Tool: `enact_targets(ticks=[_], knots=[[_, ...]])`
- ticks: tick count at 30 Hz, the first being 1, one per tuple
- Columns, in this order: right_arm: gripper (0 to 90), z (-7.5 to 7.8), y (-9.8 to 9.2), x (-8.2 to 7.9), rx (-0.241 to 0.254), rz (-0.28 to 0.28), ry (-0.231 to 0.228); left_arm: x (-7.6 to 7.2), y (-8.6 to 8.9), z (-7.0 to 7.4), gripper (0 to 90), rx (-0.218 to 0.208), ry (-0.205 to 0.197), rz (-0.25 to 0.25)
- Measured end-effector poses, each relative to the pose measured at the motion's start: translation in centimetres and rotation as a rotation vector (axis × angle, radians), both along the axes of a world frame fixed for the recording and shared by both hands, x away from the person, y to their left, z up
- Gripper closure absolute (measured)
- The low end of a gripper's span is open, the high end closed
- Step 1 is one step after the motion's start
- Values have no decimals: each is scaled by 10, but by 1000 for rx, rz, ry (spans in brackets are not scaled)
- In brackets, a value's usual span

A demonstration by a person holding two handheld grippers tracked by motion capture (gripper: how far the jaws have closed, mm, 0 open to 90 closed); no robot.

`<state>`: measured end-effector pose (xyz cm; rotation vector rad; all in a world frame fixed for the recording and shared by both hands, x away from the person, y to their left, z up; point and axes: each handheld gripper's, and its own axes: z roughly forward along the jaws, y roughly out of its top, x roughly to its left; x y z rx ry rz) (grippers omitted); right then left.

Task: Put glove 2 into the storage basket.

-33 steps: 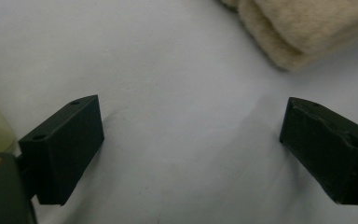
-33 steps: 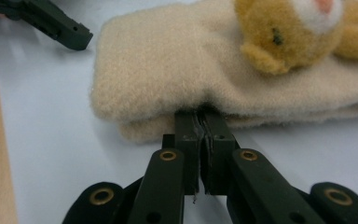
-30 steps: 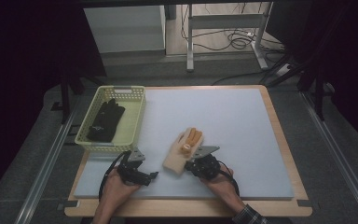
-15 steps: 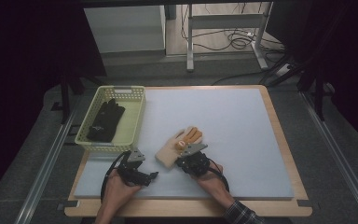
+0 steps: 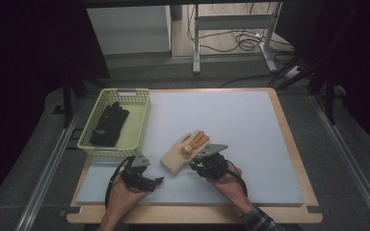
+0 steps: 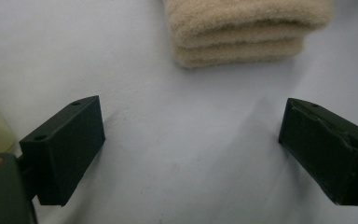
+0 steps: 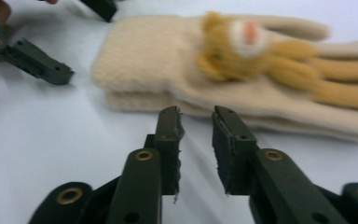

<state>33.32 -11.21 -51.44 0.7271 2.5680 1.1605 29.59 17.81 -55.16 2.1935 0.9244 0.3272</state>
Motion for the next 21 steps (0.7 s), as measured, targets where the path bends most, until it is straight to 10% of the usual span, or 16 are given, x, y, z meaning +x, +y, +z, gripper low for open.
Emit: enact_targets(ticks=[21], knots=[[300,15,-95,8,1,-222,-33,0,0,0,70,-2,2,0]])
